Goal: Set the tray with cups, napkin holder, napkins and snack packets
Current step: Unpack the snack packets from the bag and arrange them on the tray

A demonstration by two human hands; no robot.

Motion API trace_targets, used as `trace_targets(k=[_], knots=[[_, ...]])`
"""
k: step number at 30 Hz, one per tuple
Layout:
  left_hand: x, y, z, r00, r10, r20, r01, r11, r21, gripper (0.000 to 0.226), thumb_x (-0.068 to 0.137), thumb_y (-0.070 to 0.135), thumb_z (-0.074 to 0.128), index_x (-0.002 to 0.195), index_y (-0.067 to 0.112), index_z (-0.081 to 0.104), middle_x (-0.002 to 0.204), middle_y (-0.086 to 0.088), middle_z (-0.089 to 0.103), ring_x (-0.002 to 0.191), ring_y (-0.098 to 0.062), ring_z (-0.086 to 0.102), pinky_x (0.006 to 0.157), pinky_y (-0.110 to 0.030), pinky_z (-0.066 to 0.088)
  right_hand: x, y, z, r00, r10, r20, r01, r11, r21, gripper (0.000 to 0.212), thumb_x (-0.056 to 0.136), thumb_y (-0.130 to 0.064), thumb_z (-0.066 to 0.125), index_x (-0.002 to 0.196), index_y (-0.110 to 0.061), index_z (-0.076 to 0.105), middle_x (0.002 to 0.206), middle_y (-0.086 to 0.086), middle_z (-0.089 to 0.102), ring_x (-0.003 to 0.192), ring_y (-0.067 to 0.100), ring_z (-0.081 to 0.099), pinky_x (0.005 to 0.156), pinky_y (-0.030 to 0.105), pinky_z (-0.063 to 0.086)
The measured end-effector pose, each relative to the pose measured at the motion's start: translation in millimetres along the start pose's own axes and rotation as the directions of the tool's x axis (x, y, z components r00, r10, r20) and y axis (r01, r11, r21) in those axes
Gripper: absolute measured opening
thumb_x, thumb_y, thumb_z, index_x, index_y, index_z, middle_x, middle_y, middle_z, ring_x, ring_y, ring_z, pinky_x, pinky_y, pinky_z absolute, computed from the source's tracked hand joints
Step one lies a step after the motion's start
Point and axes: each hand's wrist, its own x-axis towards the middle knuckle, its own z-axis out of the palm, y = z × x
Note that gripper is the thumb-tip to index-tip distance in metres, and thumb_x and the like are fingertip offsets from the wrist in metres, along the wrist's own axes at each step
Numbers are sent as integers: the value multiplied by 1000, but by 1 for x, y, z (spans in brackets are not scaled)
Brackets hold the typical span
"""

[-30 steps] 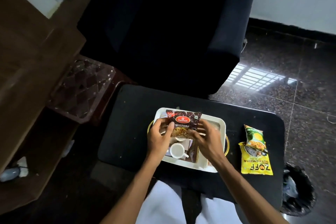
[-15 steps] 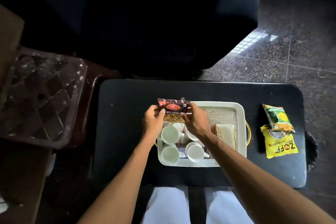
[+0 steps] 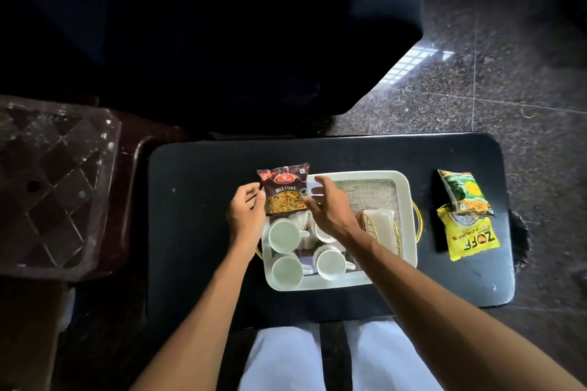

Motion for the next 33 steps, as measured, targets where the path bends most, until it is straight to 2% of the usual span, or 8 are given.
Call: trace_targets(k=[6, 9, 12, 17, 24, 26, 28, 33], knots=[[-30, 28, 2, 968, 209, -136, -198, 976, 89, 22, 98, 16, 58, 118, 20, 66, 129, -1, 61, 117, -14, 60, 95, -32, 52, -32, 25, -54, 982, -51, -183, 74, 990, 118, 41, 95, -23, 65, 132, -8, 56, 123, 7, 68, 110, 18, 66, 94, 30, 54], [-55, 48, 22, 937, 317, -146, -306, 948, 92, 20, 98, 13, 57, 114, 17, 68, 121, -1, 61, 99, -2, 61, 87, -18, 52, -48, 56, -95, 938, -11, -347, 63, 988, 140, 27, 94, -23, 66, 119, -13, 64, 104, -5, 70, 97, 8, 69, 88, 24, 55], [-86, 65, 62, 909, 413, -46, -408, 908, 93, 19, 98, 8, 57, 110, 12, 70, 116, -5, 68, 95, -4, 64, 76, -5, 48, -57, 97, -137, 888, 89, -450, -8, 984, 180, 24, 94, -26, 65, 117, -17, 66, 99, -9, 68, 89, -3, 65, 86, 27, 56], [-142, 78, 166, 897, 401, 183, -412, 911, 23, 16, 97, 9, 60, 108, 11, 72, 105, 0, 74, 95, -10, 66, 80, -14, 50, -56, 169, -202, 796, 263, -544, -146, 957, 250, 26, 91, -25, 66, 113, -12, 66, 99, -1, 69, 100, 22, 68, 92, 30, 50], [-164, 76, 312, 928, 93, 362, -128, 989, 73, 28, 99, 19, 56, 125, 14, 66, 124, -7, 71, 108, -16, 67, 90, -25, 50, -24, 245, -253, 819, 464, -336, -457, 883, 107, 71, 88, -48, 66, 143, -11, 43, 143, 21, 46, 132, 36, 44, 103, 45, 45], [-162, 74, 340, 933, 69, 353, -125, 983, 138, 31, 99, 22, 55, 128, 17, 64, 126, -6, 71, 112, -20, 67, 94, -30, 52, -15, 256, -259, 850, 442, -287, -437, 896, 85, 69, 89, -49, 63, 144, -12, 43, 138, 17, 54, 119, 31, 56, 75, 33, 54], [-158, 71, 359, 935, 73, 348, -147, 971, 191, 32, 98, 24, 56, 128, 18, 64, 126, -6, 71, 113, -22, 66, 97, -36, 53, -9, 261, -264, 881, 390, -267, -385, 920, 74, 63, 90, -48, 63, 140, -13, 48, 120, 7, 61, 88, 16, 62, 46, 18, 43], [-153, 63, 372, 947, 93, 309, -155, 971, 184, 27, 96, 21, 59, 121, 17, 68, 117, -3, 74, 99, -17, 69, 94, -32, 54, -7, 262, -270, 921, 302, -244, -279, 952, 124, 48, 90, -50, 63, 127, -18, 61, 105, -4, 60, 83, 8, 59, 54, 17, 40]])
